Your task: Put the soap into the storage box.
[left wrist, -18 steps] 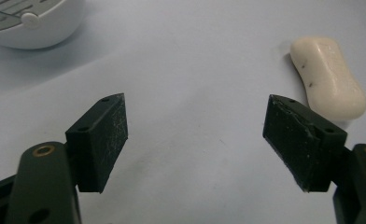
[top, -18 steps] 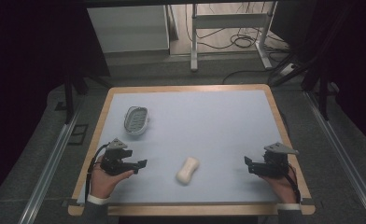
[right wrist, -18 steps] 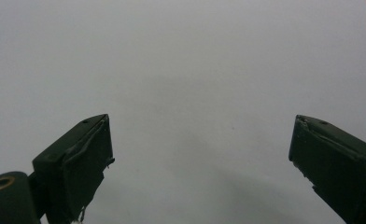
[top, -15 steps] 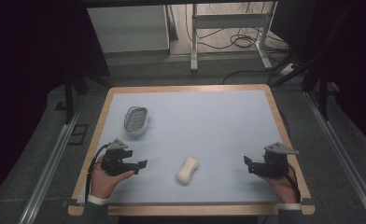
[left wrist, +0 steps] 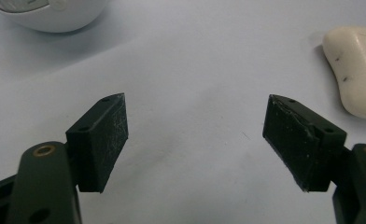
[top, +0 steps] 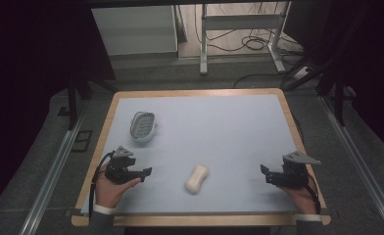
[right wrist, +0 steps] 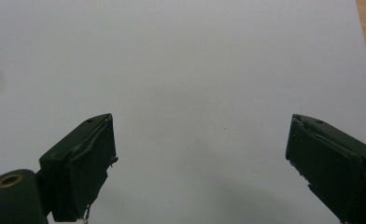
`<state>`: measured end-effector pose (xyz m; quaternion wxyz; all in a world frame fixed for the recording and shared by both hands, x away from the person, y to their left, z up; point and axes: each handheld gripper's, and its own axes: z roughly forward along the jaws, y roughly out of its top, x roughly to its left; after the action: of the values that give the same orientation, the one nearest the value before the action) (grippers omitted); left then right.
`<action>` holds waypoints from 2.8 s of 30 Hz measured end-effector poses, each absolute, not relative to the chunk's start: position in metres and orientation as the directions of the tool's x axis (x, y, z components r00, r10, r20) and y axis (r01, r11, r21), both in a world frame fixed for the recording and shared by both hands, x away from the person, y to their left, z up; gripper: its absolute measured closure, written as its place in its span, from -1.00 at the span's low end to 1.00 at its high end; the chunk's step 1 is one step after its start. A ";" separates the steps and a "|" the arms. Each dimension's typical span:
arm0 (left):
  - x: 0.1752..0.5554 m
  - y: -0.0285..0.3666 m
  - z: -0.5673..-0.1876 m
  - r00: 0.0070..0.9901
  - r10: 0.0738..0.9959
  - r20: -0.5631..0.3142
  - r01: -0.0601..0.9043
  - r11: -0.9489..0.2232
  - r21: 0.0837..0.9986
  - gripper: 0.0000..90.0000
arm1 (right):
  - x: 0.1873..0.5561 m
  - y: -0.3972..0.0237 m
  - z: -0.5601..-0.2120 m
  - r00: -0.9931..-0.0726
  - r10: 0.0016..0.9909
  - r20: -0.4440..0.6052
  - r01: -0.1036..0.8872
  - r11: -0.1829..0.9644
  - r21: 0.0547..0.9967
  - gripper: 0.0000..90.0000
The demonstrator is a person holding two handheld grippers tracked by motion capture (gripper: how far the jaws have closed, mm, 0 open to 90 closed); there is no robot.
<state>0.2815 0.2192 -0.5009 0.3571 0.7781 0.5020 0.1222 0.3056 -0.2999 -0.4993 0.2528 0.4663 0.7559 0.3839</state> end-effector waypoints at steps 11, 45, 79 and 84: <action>0.273 0.220 -0.497 0.460 0.869 -0.184 0.704 -0.231 0.672 -0.47 | 0.304 -0.307 -0.497 -0.429 0.903 -0.031 0.504 0.267 0.822 -0.81; 0.289 0.161 -0.465 0.551 0.824 -0.131 0.677 -0.350 0.647 -0.38 | 0.303 -0.313 -0.497 -0.416 0.909 -0.041 0.508 0.269 0.818 -0.78; 0.297 0.086 -0.474 0.651 0.746 -0.139 0.657 -0.462 0.595 -0.40 | 0.306 -0.311 -0.504 -0.408 0.911 -0.056 0.540 0.290 0.790 -0.78; 0.298 0.076 -0.479 0.664 0.734 -0.141 0.655 -0.481 0.582 -0.40 | 0.306 -0.311 -0.504 -0.407 0.912 -0.055 0.542 0.289 0.789 -0.78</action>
<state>0.2981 0.0756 -0.4788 0.3093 0.8581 0.4049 0.0636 0.3056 -0.3114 -0.5044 0.2602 0.4785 0.7596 0.3555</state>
